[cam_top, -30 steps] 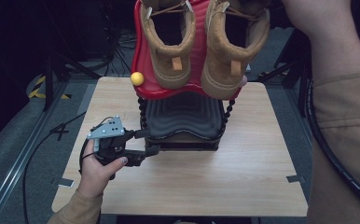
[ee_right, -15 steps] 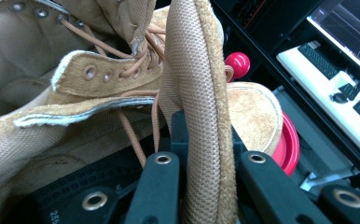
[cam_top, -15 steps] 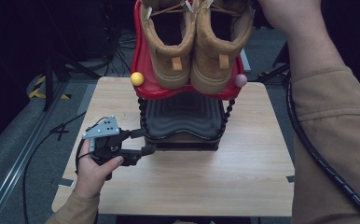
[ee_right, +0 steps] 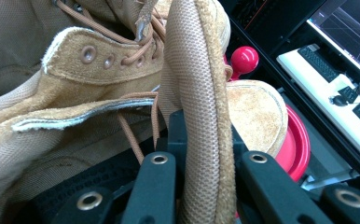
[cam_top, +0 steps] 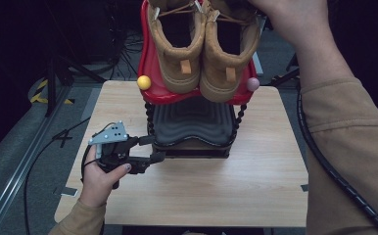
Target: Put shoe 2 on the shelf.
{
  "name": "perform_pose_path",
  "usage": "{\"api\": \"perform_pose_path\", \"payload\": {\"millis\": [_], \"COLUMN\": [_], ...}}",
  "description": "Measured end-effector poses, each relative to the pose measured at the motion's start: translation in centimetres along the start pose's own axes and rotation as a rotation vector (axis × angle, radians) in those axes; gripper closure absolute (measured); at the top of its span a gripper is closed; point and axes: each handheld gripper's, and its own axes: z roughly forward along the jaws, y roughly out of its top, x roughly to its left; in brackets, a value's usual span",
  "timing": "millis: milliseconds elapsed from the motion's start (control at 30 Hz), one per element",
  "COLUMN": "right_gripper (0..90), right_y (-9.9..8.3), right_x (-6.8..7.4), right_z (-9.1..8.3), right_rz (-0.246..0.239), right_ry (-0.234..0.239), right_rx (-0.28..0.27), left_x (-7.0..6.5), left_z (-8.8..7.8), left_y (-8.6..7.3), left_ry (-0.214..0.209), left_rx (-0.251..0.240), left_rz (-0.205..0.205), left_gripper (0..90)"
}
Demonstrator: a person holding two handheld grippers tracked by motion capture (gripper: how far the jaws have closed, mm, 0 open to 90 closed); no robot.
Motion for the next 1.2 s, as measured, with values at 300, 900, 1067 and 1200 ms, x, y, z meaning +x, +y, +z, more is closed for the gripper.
{"api": "perform_pose_path", "payload": {"millis": [300, 900, 1067, 1200], "right_gripper": [50.0, 46.9, 46.6, 46.2], "right_y": [-0.2, -6.6, -9.1, -10.9], "right_x": [0.6, 6.1, 7.9, 9.0], "right_z": [-1.7, -8.5, -7.9, -6.8], "right_rz": [0.022, 0.036, 0.032, 0.037], "right_ry": [0.023, 0.211, 0.258, 0.282], "right_rx": [-0.078, -0.302, -0.276, -0.251], "left_x": [0.0, -0.7, -0.5, -0.5], "left_z": [0.2, 1.7, 2.1, 2.1], "left_y": [0.1, 0.2, 0.2, 0.1], "left_ry": [-0.005, -0.030, -0.031, -0.031], "left_rx": [0.000, 0.029, 0.036, 0.038], "left_rz": [0.000, 0.010, 0.004, 0.003], "left_gripper": [32.9, 32.9, 32.9, 32.9]}}
